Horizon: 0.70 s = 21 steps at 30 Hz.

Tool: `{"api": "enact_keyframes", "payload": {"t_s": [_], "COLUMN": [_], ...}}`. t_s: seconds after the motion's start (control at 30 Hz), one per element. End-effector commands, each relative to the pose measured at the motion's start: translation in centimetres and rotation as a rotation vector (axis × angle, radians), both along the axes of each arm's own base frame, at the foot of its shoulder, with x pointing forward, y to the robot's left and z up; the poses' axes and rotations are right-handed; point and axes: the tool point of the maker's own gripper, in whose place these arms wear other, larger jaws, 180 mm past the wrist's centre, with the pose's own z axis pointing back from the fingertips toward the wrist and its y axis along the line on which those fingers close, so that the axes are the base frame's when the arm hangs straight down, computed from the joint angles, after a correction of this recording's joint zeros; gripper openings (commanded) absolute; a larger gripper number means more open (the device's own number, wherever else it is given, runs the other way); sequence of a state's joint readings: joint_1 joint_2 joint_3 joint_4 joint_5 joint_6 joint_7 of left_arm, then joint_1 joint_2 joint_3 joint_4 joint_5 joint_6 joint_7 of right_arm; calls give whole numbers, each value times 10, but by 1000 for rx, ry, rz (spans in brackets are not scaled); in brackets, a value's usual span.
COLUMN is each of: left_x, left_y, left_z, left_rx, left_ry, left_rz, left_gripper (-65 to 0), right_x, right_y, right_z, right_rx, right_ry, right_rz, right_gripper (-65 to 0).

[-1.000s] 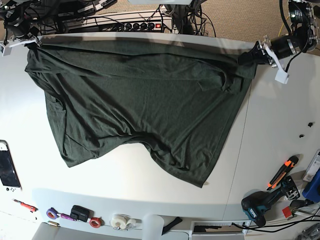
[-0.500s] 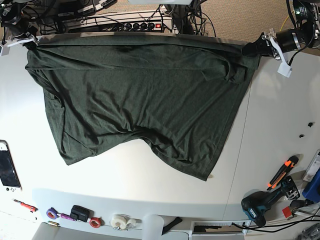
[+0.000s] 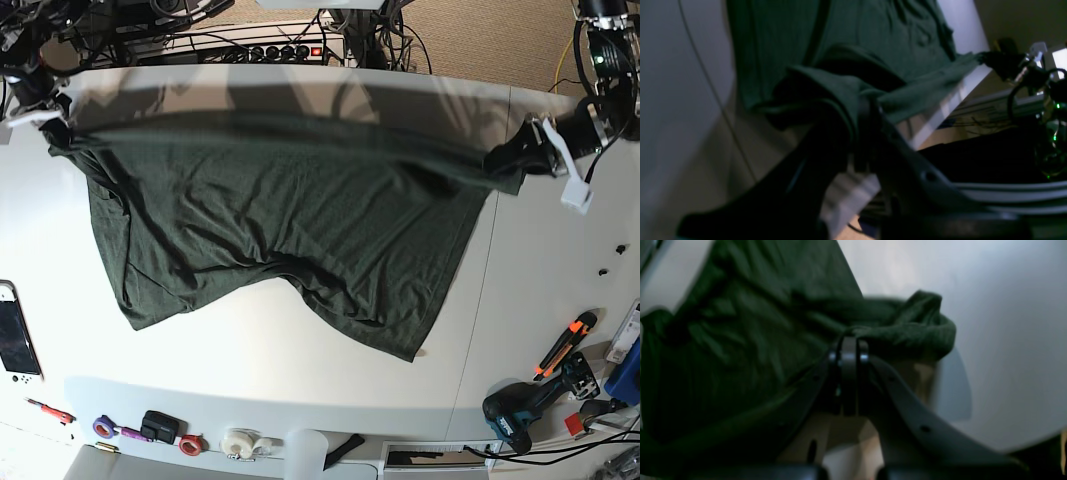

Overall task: Layout the t-shirt on the table in an organized manner, then fold the t-shirt properly
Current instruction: 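Lift the shirt edge with both grippers, stretch it, and lay it down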

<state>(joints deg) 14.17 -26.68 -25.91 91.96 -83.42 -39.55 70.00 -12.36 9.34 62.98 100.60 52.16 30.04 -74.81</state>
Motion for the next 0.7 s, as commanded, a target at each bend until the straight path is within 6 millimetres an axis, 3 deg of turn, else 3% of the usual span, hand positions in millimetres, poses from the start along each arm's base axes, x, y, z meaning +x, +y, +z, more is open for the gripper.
{"api": "enact_keyframes", "payload": {"t_s": [0.0,0.07,0.27,0.47,0.67], "left_x": [12,22,38,36,34], "left_y": [0,-4,-17,-35,-34], "left_z": [17,26,10,-16,-28], "left_rx": [-24,-51,63,152,218], "left_ry": [-67,-108,-124,-77,-52], "left_rz": [7,22,1,-43,-55], "left_gripper": [-650,-650,-650,-650,-650], "right_x": [8,13,15,23,39], "right_y": [-8,-12,-17,-10,1], "right_z": [16,17,15,4,-14], "right_rx": [-45,-63,-86,-124,-213], "right_ry": [-44,-42,-29,29,128], "right_rz": [-4,-17,-43,-4,34], "right_gripper": [-650,-650,-650,-650,-650]}}
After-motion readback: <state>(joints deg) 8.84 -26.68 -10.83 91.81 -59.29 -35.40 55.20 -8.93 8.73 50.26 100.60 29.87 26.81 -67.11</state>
